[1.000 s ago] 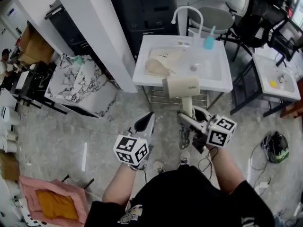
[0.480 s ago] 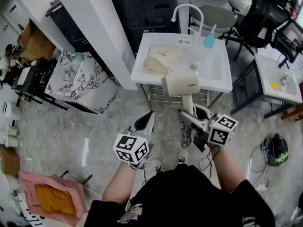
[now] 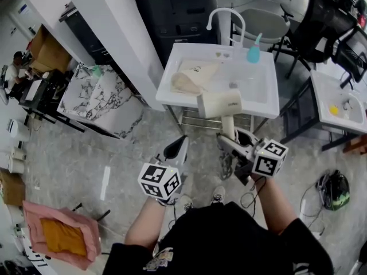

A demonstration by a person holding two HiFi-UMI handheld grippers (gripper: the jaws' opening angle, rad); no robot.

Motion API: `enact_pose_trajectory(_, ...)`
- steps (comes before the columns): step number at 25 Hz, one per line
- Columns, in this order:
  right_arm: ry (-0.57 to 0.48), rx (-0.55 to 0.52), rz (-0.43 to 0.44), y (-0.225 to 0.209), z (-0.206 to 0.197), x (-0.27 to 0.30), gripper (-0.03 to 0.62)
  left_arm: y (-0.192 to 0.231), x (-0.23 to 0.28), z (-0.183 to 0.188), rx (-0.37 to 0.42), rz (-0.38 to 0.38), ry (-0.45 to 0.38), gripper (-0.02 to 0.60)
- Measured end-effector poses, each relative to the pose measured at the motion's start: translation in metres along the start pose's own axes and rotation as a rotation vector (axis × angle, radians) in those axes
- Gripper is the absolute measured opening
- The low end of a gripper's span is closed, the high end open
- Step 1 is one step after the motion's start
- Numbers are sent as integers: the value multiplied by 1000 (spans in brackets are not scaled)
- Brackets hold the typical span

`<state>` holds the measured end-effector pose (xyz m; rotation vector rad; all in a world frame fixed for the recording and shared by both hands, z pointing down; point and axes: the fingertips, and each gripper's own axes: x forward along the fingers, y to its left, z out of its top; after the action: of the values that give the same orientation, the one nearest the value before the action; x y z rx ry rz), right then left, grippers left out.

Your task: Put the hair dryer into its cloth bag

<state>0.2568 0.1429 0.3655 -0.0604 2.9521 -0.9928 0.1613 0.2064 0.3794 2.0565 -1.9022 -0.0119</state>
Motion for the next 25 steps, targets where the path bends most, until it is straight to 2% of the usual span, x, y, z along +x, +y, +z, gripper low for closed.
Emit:
enact_pose_trajectory(13,-16,10,0,-37,21,-17,195,-11,35,2,2,12,-4,3)
enact_pose_trajectory(20,-21,1,-38,-52,27,0,193,15,50,10,-6,-7,-4,3)
enact_pose_trajectory(25,-48,-3,-75,-61,36,30,193,51,61,22,-7,-40,-2,3)
